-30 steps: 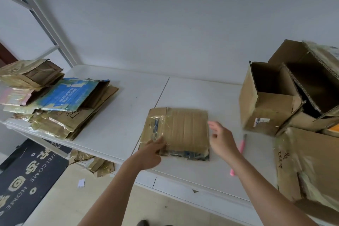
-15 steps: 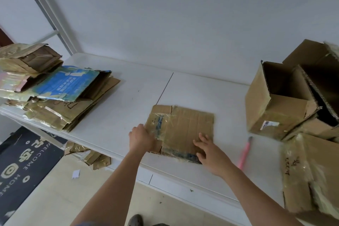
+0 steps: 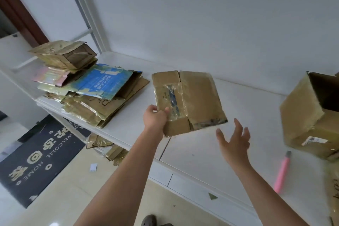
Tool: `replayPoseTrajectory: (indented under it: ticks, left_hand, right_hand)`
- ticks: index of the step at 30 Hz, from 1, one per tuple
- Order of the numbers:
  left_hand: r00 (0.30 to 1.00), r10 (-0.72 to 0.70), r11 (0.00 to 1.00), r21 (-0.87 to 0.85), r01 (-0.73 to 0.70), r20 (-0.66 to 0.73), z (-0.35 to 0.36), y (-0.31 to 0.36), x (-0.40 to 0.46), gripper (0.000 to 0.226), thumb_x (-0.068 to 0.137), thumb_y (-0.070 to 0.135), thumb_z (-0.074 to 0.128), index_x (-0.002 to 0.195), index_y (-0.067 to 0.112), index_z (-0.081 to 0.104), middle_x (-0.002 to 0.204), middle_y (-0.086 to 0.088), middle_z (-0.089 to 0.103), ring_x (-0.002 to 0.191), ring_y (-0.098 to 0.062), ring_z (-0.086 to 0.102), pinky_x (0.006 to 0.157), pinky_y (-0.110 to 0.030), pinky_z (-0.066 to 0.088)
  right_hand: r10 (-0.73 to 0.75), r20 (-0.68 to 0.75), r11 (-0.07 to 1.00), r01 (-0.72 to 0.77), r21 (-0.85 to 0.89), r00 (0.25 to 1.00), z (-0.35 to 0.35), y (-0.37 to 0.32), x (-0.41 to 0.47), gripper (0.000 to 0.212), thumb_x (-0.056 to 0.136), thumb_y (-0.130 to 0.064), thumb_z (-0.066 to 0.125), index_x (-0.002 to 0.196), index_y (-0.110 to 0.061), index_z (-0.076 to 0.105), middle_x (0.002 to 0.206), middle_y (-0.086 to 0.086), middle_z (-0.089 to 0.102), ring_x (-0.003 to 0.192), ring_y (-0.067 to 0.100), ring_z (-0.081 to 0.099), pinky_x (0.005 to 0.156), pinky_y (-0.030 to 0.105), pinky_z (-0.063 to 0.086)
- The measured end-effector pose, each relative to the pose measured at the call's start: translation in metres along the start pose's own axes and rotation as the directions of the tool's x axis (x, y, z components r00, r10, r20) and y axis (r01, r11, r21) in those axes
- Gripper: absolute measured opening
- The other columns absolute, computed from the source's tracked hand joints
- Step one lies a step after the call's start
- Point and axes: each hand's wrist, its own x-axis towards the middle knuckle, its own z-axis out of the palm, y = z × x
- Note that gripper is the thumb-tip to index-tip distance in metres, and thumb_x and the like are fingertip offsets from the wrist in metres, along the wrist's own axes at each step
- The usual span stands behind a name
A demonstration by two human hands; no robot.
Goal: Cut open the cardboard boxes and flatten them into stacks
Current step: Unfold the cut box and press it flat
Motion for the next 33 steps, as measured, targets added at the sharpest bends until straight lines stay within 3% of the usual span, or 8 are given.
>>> replayPoseTrajectory:
  ticks: [4, 7, 11, 14, 16, 20, 26, 33]
  left_hand:
    - [0.996, -0.082, 0.985, -0.152, 0.087, 0.043, -0.040, 0.016, 0.013, 0.016, 0.090, 0.014, 0.069, 0.093, 0.012, 0.053, 0.090, -0.003, 0.063, 0.076, -0.016, 0.058, 0.063, -0.027, 0.047]
    - [0.992, -0.084, 0.972, -0.212, 0.103, 0.099, -0.069, 0.020, 0.023, 0.019, 0.088, 0.009, 0.072, 0.097, 0.009, 0.055, 0.086, -0.004, 0.065, 0.073, -0.016, 0.060, 0.065, -0.026, 0.051]
    - [0.999, 0.015, 0.988, -0.156, -0.019, -0.028, -0.118, 0.036, 0.049, 0.034, 0.082, 0.012, 0.079, 0.107, 0.004, 0.059, 0.099, -0.009, 0.070, 0.080, -0.018, 0.068, 0.069, -0.026, 0.057]
    - [0.975, 0.114, 0.989, -0.075, -0.130, -0.191, -0.156, 0.049, 0.067, 0.076, 0.080, 0.010, 0.079, 0.138, 0.014, 0.030, 0.127, -0.010, 0.052, 0.109, -0.022, 0.057, 0.099, -0.036, 0.048]
    - [0.952, 0.202, 0.979, 0.021, -0.203, -0.230, -0.178, 0.059, 0.081, 0.096, 0.081, 0.007, 0.077, 0.149, 0.027, 0.013, 0.146, -0.011, 0.029, 0.112, -0.019, 0.043, 0.100, -0.030, 0.036]
    - [0.941, 0.288, 0.912, 0.351, -0.212, -0.180, -0.212, 0.068, 0.126, 0.064, 0.086, 0.013, 0.071, 0.142, 0.027, 0.042, 0.142, -0.013, 0.022, 0.091, -0.016, 0.049, 0.094, -0.030, 0.042]
    - [0.896, 0.425, 0.335, 0.898, -0.286, 0.127, -0.236, 0.048, 0.190, 0.039, 0.094, 0.042, 0.052, 0.130, 0.030, 0.048, 0.156, -0.001, 0.007, 0.143, -0.034, 0.012, 0.119, -0.052, 0.011]
    - [0.900, 0.232, 0.092, 0.913, -0.398, 0.369, -0.249, 0.025, 0.222, 0.057, 0.101, 0.055, 0.025, 0.153, 0.037, 0.012, 0.161, -0.008, 0.004, 0.148, -0.034, 0.004, 0.120, -0.055, 0.004]
  right_hand:
    - [0.002, 0.272, 0.779, -0.172, 0.604, 0.962, 0.043, -0.071, -0.009, 0.075, 0.091, -0.049, 0.059, 0.143, -0.060, 0.006, 0.153, -0.001, 0.028, 0.128, 0.027, 0.052, 0.092, 0.045, 0.055]
    - [-0.066, 0.139, 0.700, -0.053, 0.712, 0.988, 0.081, -0.107, -0.009, 0.081, 0.089, -0.028, 0.072, 0.142, -0.056, 0.018, 0.143, -0.007, 0.034, 0.123, 0.021, 0.053, 0.089, 0.046, 0.058]
    - [-0.159, -0.005, 0.850, 0.140, 0.508, 0.987, 0.133, -0.152, 0.006, 0.063, 0.084, -0.018, 0.076, 0.135, -0.040, 0.046, 0.132, -0.008, 0.039, 0.120, 0.016, 0.049, 0.099, 0.047, 0.051]
    - [-0.284, 0.026, 0.869, 0.246, 0.430, 0.959, 0.172, -0.191, 0.017, 0.049, 0.084, -0.021, 0.077, 0.125, -0.039, 0.057, 0.123, -0.013, 0.043, 0.115, 0.021, 0.059, 0.098, 0.046, 0.051]
    - [-0.345, 0.056, 0.865, 0.294, 0.407, 0.937, 0.199, -0.215, 0.023, 0.041, 0.084, -0.021, 0.077, 0.117, -0.038, 0.061, 0.119, -0.012, 0.047, 0.110, 0.024, 0.062, 0.096, 0.045, 0.052]
    - [-0.432, 0.081, 0.886, 0.405, 0.226, 0.898, 0.252, -0.251, 0.046, 0.029, 0.087, -0.020, 0.074, 0.115, -0.018, 0.069, 0.118, 0.008, 0.057, 0.109, 0.029, 0.060, 0.099, 0.041, 0.048]
    - [-0.315, 0.422, 0.872, 0.435, -0.226, 0.850, 0.306, -0.267, 0.064, 0.036, 0.099, -0.038, 0.053, 0.130, -0.020, 0.062, 0.162, 0.020, 0.006, 0.150, 0.037, 0.001, 0.120, 0.044, 0.020]
    - [-0.377, 0.466, 0.597, 0.594, -0.539, 0.801, 0.325, -0.243, 0.066, 0.049, 0.100, -0.053, 0.038, 0.146, -0.036, 0.038, 0.153, 0.005, 0.026, 0.137, 0.029, 0.029, 0.110, 0.044, 0.030]
